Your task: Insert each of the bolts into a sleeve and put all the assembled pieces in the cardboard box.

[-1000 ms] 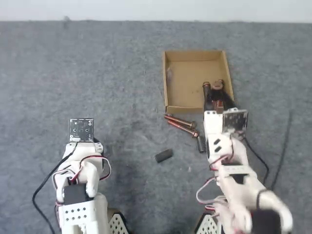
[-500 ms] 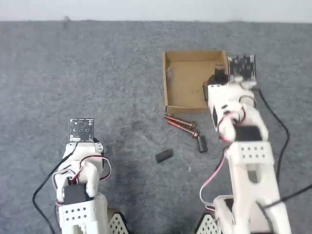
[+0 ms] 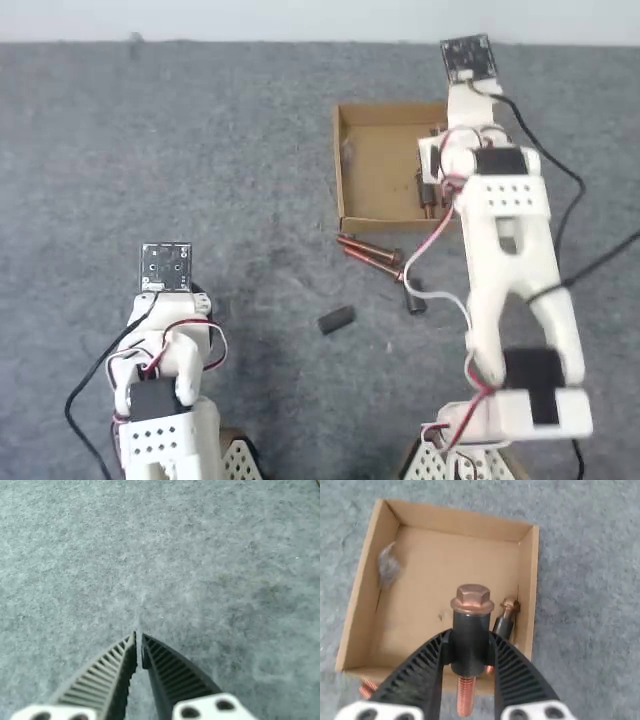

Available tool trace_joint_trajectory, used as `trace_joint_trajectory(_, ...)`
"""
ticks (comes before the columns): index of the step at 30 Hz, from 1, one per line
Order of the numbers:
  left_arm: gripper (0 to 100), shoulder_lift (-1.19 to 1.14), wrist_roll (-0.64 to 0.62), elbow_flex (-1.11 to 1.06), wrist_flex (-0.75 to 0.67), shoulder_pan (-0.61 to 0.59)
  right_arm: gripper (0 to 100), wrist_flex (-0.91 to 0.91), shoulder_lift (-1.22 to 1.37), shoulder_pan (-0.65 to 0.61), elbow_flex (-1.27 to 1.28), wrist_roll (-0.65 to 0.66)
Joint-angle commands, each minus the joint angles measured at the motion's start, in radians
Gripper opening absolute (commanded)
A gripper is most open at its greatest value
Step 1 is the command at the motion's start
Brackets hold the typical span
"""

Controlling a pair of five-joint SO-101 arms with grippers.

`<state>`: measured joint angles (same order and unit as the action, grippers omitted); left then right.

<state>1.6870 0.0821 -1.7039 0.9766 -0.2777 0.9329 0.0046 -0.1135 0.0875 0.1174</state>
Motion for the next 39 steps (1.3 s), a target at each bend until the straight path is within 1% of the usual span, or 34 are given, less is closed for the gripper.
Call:
trace_joint_trajectory(1, 1, 0.014, 0.012, 0.012, -0.002, -0.006, 0.6, -0.024, 0.096, 0.024, -0.138, 0.008)
trace_joint_trajectory(4, 1, 0.014, 0.014, 0.012, -0.002, -0.006, 0.9, -0.094, 0.217, 0.041, -0.147, 0.009)
trace_joint_trajectory(8, 1, 0.014, 0.014, 0.012, -0.002, -0.006, 0.9, -0.171, 0.305, 0.056, -0.149, 0.011)
trace_joint_trajectory(13, 1, 0.014, 0.014, 0.012, -0.003, -0.006, 1.6, -0.171, 0.355, 0.048, -0.149, 0.005)
trace_joint_trajectory(18, 1, 0.017, 0.014, 0.012, -0.003, -0.006, 13.4, -0.17, 0.361, 0.041, -0.147, 0.005)
trace_joint_trajectory(19, 1, 0.017, 0.014, 0.012, -0.003, -0.006, 14.5, -0.17, 0.36, 0.041, -0.147, 0.005)
trace_joint_trajectory(21, 1, 0.017, 0.014, 0.012, -0.003, -0.006, 13.5, -0.17, 0.354, 0.039, -0.147, 0.005)
trace_joint_trajectory(25, 1, 0.017, 0.014, 0.012, -0.003, -0.006, 6.9, -0.166, 0.3, 0.045, -0.143, 0.005)
trace_joint_trajectory(28, 1, 0.018, 0.014, 0.012, -0.005, -0.006, 0.1, -0.096, 0.231, 0.047, -0.144, 0.005)
trace_joint_trajectory(30, 1, 0.018, 0.014, 0.012, -0.005, -0.006, 1.7, -0.027, 0.174, 0.041, -0.143, 0.005)
trace_joint_trajectory(35, 1, 0.018, 0.014, 0.012, -0.005, -0.006, 0.6, 0.168, 0.053, 0.027, -0.141, 0.003)
trace_joint_trajectory(39, 1, 0.017, 0.014, 0.012, -0.005, -0.011, 0.6, 0.351, -0.016, -0.01, -0.141, 0.003)
